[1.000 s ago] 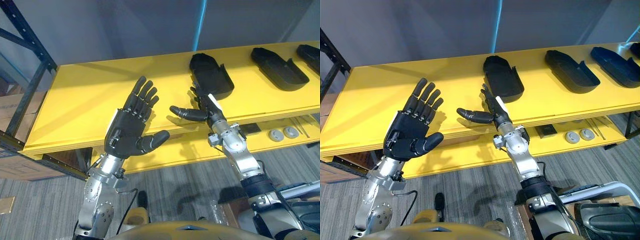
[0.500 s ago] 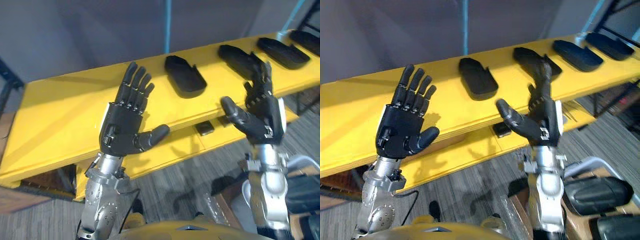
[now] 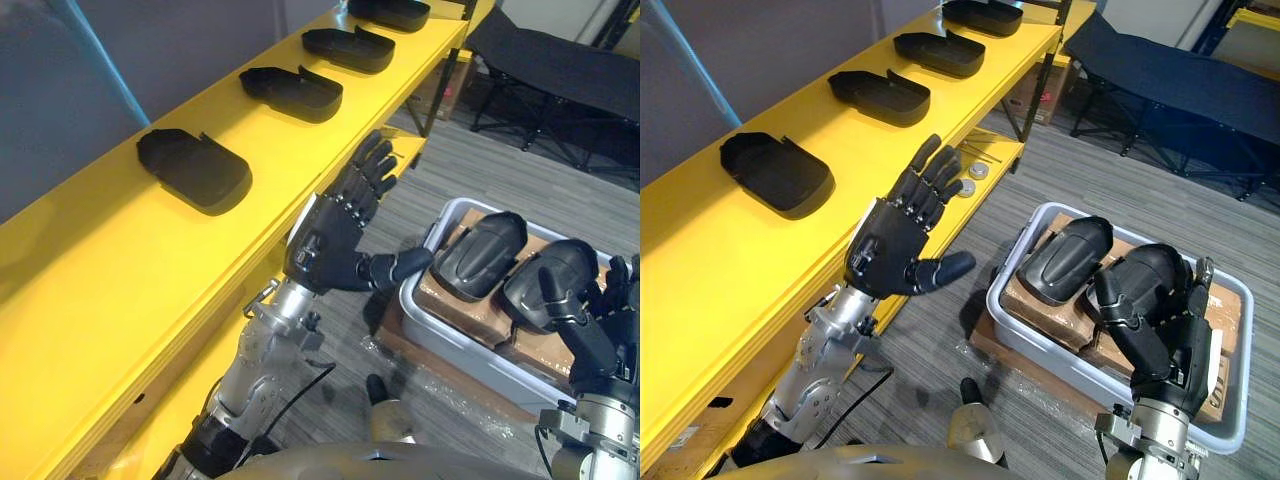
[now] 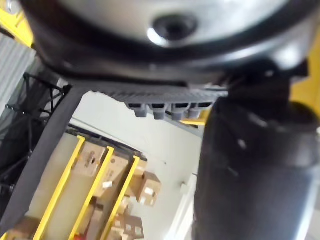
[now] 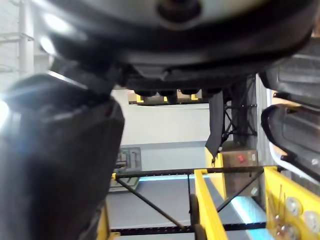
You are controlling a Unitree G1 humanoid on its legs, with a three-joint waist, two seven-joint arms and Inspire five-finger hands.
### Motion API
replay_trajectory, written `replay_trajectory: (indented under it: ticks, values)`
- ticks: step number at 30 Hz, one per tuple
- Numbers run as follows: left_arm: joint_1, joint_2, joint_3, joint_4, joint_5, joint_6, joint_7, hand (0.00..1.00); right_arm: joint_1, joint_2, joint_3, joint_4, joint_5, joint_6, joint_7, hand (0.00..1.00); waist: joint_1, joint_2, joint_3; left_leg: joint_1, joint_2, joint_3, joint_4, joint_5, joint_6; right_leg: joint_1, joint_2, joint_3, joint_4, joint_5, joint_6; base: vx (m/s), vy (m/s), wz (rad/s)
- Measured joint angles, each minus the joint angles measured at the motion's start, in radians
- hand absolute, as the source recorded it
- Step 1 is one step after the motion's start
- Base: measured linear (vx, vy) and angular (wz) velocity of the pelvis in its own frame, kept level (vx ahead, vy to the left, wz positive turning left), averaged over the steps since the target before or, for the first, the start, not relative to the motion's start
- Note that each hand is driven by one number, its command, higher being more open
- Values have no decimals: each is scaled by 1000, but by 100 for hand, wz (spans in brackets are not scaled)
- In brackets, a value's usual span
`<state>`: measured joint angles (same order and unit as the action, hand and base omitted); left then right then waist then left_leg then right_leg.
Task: Walk over and take three plastic housings, then place them on the shelf
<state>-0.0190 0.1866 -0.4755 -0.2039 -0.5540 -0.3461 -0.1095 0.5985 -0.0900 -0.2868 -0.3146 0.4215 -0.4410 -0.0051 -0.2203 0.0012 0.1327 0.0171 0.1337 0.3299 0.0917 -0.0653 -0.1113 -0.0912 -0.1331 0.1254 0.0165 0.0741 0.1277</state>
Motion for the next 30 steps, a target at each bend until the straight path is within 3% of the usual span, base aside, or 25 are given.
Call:
replay_trajectory:
  ticks: [1,3,4,7,9,12,13,14,16,18,20,22,24,25,26,27,28,29,30]
  values:
    - [22,9,37,-3,8,0,25,100,-34,-25,40,20,39,1,39,100,23,10,0,-23,-17,-125,91,-78,13,0,24,50,4,0,-5,-24,26,-127]
    - [66,8,104,-8,9,0,34,100,-81,-65,109,77,77,19,78,100,34,29,-2,-35,-19,-197,178,-154,20,0,58,92,25,-8,-16,11,51,-89]
    - [80,7,132,-11,8,0,30,100,-89,-68,138,119,91,28,89,100,43,45,-6,-46,-20,-225,221,-183,25,-12,72,101,48,-18,-18,27,58,-47]
    - [115,-3,168,-63,0,-2,-10,100,-102,-34,193,245,191,65,82,100,82,62,10,-57,-22,-258,298,-217,23,-69,101,128,181,-51,-13,21,49,-31]
    - [142,-20,172,-106,-34,-2,-25,100,-94,20,213,262,204,65,82,100,88,56,32,-32,-22,-244,310,-233,31,-82,109,124,232,-53,-15,-55,49,-56]
    - [185,-37,175,-130,-36,-2,-31,100,-68,70,260,230,240,58,139,100,112,17,59,4,-18,-151,345,-268,53,-79,90,56,201,-55,-26,-177,47,-93]
    - [191,-37,174,-128,-28,3,-27,100,-70,70,269,224,260,58,156,100,110,20,60,9,-18,-137,337,-267,64,-66,71,12,183,-66,-43,-157,109,-62]
    - [196,-42,177,-128,-13,13,-21,100,-86,66,283,220,290,54,186,100,114,35,57,15,-4,-103,306,-246,94,-79,39,-73,185,-101,-101,-173,60,-79]
    - [204,-41,216,-140,3,21,-14,100,-141,49,310,221,298,52,212,100,140,24,58,6,3,-38,276,-209,89,-152,-18,-173,358,-115,-114,-165,-24,-73]
    - [213,-42,261,-138,6,43,23,100,-213,34,360,233,276,48,203,100,162,29,62,-3,18,-22,265,-182,82,-132,-79,-249,501,-163,-125,-90,-82,-32]
    - [226,-44,320,-116,-3,46,38,100,-293,23,420,273,232,47,153,100,195,23,59,-30,51,-11,270,-160,55,-59,-178,-318,551,-194,-158,-43,-175,-26]
    - [241,-45,356,-104,-37,48,40,100,-338,24,446,311,195,47,112,100,217,13,54,-50,87,-2,275,-142,24,-19,-260,-364,538,-191,-165,-53,-312,-31]
    - [265,-50,373,-104,-72,50,39,100,-340,28,454,333,153,49,77,100,223,7,51,-75,141,-3,294,-126,-17,11,-302,-381,486,-153,-173,-54,-471,-32]
    - [265,-51,375,-103,-95,66,38,100,-332,27,451,350,136,51,64,100,218,7,51,-98,185,-23,312,-111,-58,15,-265,-374,467,-162,-99,-52,-572,-30]
    - [266,-58,369,-103,-108,80,38,100,-327,20,447,354,136,58,59,100,219,15,50,-100,208,-36,303,-100,-77,12,-239,-386,476,-188,-69,-40,-596,-39]
    - [264,-78,353,-103,-121,108,39,100,-306,12,419,358,137,66,57,100,213,24,51,-93,250,-62,277,-76,-109,2,-198,-396,501,-243,-2,-18,-496,-34]
    - [263,-85,326,-103,-141,130,40,100,-280,5,392,360,137,67,58,100,195,18,55,-76,275,-73,246,-48,-130,-1,-173,-402,531,-302,24,-20,-492,-25]
    - [263,-91,316,-103,-150,143,43,100,-272,2,382,360,137,71,58,100,181,17,56,-71,284,-83,230,-31,-126,-3,-162,-408,542,-325,25,-31,-468,-10]
    - [261,-104,296,-103,-164,169,55,100,-264,-19,350,361,137,83,58,100,155,17,57,-70,299,-99,205,14,-90,-13,-142,-425,550,-347,11,-33,-420,-16]
